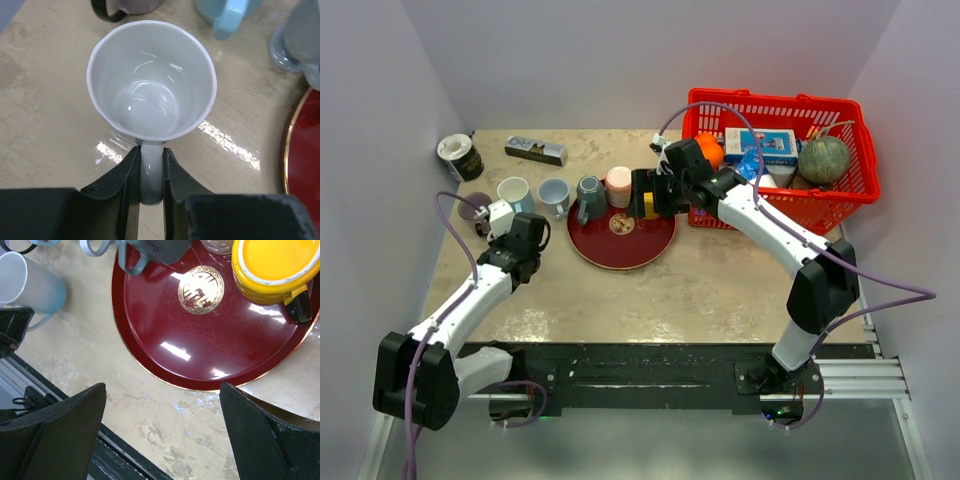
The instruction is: Turn the mug right side up
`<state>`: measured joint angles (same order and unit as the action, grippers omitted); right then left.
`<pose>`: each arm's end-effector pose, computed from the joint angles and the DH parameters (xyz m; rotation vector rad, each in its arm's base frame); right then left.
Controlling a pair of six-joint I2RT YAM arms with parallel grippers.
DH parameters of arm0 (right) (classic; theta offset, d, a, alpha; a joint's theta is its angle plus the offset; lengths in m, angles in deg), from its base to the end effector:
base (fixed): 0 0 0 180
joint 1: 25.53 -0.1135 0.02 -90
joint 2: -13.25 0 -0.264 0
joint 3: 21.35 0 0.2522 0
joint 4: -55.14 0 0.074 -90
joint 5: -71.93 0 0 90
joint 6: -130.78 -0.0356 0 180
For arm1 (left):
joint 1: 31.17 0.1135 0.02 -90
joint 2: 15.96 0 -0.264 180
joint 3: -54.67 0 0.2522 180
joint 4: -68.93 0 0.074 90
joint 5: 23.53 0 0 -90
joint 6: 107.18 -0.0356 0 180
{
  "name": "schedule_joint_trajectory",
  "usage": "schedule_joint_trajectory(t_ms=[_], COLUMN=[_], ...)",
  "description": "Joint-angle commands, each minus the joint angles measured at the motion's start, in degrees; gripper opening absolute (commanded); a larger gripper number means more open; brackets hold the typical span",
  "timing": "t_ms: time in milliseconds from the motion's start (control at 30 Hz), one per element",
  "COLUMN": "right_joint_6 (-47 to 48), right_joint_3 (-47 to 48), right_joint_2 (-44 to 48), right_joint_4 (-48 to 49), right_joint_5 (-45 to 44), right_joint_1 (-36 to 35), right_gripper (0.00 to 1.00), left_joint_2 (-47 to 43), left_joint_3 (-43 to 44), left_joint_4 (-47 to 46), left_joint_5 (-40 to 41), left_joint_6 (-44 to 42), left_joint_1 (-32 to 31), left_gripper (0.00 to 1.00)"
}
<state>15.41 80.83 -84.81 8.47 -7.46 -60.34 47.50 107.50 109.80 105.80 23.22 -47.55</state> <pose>0.3155 0.2274 0.3193 -0.2969 2.3984 0.7261 0.2108 -0.0385 0.2237 -0.7343 2.1176 0.3299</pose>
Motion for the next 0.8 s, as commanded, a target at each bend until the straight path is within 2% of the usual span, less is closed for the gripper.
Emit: schedule_joint_trajectory(t_ms=[0,133,467,600,633,733,767], right_joint_6=[0.4,1.1,2.0,2.2,2.0,1.9,1.9], right_joint_3=[-1.6,-2.0,0.8,1.4,1.4,1.4,1.3], right_joint_2=[1.7,1.8,-1.4,-2.3,-2.5,-2.7,-2.7], right_joint_4=[-1.0,-0.8,-1.4,-1.3,-1.3,-1.1,-0.9], right_joint_5=[-0.2,0.2,2.6,3.3,3.3,3.5,3.5], right_joint_1=[1.8,1.9,2.6,2.6,2.6,2.6,2.6], right_gripper=[0.99,0.99,0.99,0.99,0.99,0.99,0.99], left_joint_2=[0.9,0.1,-0.4,0.2,0.3,0.7,0.9], left_joint_3=[1.5,-1.6,-7.4,-7.3,-7.2,-6.9,-6.6], left_joint_4=[-3.6,-5.0,-5.8,-5.0,-4.3,-3.2,-2.9], left_joint_5=[7.5,5.4,2.1,2.3,2.7,3.1,3.1], left_joint_6=[4.6,4.6,8.6,10.2,10.5,11.2,11.4], left_joint_1=[4.0,10.2,19.2,20.8,20.7,20.7,20.7], left_gripper=[0.00,0.00,0.01,0.21,0.34,0.52,0.56])
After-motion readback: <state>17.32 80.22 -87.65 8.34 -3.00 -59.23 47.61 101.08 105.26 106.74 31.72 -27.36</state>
